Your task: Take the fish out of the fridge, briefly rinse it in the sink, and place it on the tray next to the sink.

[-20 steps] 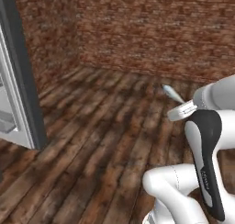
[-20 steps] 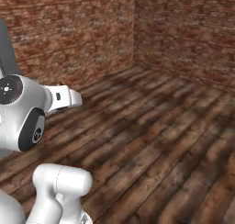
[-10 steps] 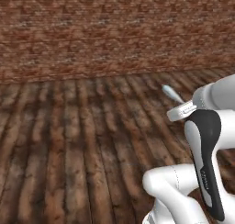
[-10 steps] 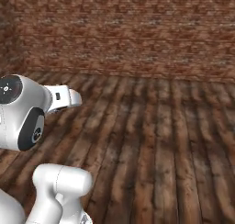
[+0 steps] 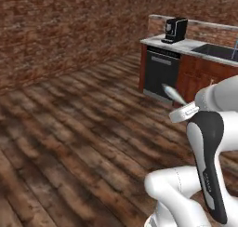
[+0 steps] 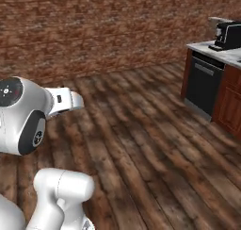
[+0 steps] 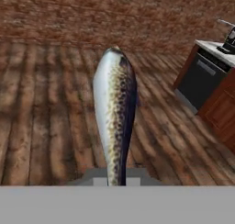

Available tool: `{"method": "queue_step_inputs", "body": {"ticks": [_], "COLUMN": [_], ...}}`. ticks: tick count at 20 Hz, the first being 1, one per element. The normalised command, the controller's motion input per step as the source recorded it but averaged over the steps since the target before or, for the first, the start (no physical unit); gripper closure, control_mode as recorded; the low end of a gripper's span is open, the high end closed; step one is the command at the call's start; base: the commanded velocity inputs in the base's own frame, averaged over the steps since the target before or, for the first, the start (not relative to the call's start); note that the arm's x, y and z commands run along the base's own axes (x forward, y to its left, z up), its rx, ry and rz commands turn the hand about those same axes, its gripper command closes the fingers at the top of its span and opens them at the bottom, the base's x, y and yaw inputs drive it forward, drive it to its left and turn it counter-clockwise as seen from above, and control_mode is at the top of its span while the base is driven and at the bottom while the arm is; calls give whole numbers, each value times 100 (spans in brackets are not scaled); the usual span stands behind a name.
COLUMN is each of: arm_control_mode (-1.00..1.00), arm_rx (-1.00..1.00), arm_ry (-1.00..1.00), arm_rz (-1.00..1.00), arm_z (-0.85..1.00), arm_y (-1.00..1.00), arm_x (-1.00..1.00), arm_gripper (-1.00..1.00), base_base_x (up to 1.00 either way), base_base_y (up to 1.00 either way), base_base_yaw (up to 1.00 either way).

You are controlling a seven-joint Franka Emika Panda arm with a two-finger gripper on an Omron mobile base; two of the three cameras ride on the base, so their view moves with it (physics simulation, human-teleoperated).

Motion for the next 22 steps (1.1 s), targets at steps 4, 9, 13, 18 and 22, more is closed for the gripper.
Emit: {"method": "queue_step_inputs", "body": {"ticks": [4,9,13,18,22], "arm_control_mode": [100,100,100,100,100], "arm_rx": [0,0,0,0,0], "arm_ry": [0,0,0,0,0], "arm_rz": [0,0,0,0,0], "arm_z": [0,0,0,0,0], "arm_y": [0,0,0,0,0], "arm_x": [0,0,0,0,0], "arm_gripper": [100,100,100,100,100], "base_base_x": [27,83,100,100,100], "base_base_y": [0,0,-12,5,8], "base_base_yaw": [-78,-66,-35,-35,-37]}}
